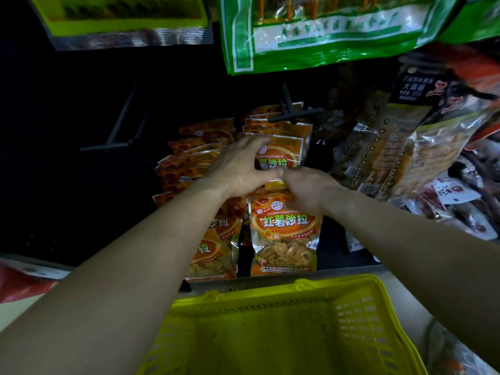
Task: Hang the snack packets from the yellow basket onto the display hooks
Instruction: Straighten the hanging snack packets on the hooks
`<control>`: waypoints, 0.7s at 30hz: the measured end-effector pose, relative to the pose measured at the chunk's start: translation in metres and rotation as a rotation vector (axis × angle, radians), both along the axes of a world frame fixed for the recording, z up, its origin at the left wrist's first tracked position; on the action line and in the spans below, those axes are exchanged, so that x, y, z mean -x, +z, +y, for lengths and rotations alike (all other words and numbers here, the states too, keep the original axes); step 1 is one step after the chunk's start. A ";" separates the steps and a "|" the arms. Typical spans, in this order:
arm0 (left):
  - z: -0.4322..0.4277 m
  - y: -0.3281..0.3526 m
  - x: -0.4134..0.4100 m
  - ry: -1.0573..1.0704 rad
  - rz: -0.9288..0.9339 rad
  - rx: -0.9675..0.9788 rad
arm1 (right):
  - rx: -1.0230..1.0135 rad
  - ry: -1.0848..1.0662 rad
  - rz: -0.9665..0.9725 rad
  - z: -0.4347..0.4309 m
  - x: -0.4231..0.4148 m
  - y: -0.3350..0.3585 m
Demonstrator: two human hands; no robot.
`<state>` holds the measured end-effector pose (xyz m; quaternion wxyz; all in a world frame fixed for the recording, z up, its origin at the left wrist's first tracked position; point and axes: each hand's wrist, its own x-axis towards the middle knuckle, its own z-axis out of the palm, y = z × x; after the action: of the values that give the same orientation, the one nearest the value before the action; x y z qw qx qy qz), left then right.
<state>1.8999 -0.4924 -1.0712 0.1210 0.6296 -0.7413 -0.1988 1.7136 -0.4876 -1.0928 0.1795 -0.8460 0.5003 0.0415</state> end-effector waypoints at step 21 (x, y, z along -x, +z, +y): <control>-0.096 -0.012 0.001 0.235 -0.513 0.217 | 0.129 -0.002 -0.011 -0.003 -0.002 -0.006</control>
<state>1.8991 -0.5881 -1.0827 0.0187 0.7243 -0.6864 0.0624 1.7152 -0.4910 -1.0987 0.1274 -0.8557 0.5016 0.0045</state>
